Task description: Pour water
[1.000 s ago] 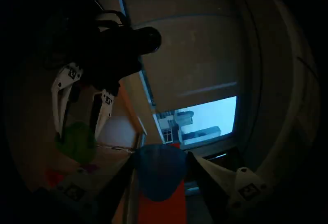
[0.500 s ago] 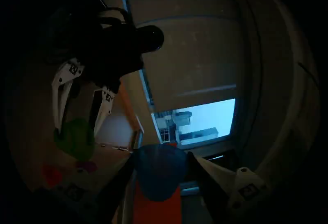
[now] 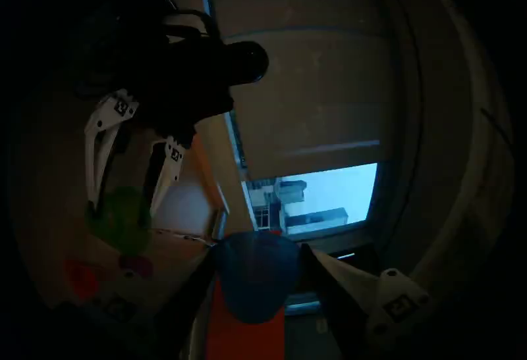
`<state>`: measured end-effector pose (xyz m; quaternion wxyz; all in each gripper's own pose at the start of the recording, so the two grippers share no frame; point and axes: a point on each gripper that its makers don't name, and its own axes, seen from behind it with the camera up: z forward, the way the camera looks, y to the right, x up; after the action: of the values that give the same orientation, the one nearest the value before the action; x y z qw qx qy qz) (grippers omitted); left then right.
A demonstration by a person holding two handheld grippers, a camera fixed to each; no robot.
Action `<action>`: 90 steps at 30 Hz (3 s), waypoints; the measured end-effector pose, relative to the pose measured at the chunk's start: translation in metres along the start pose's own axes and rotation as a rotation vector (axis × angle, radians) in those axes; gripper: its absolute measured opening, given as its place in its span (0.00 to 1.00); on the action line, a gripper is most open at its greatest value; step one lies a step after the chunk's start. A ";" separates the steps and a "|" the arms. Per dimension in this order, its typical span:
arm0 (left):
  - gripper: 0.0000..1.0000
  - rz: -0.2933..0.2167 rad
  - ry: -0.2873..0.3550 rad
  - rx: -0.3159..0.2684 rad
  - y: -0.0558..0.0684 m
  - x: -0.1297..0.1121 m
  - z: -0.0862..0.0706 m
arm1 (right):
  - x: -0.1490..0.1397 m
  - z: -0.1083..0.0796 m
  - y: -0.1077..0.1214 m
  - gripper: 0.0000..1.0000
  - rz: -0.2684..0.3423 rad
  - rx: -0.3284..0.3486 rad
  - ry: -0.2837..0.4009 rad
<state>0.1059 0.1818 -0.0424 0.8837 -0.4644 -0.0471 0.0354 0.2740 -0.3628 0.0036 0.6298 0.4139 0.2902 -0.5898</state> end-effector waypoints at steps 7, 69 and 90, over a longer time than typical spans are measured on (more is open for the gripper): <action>0.85 -0.002 0.002 -0.001 0.001 0.000 0.000 | -0.001 0.001 -0.001 0.94 -0.012 0.001 -0.001; 0.85 0.015 0.006 -0.006 0.007 0.006 0.000 | 0.006 -0.004 0.006 0.94 -0.182 0.002 -0.024; 0.85 0.017 0.008 -0.005 0.007 0.007 0.000 | 0.012 -0.005 0.004 0.94 -0.213 0.008 -0.019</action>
<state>0.1126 0.1864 -0.0477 0.8824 -0.4669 -0.0396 0.0412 0.2805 -0.3648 -0.0084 0.5643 0.3777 0.3242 -0.6586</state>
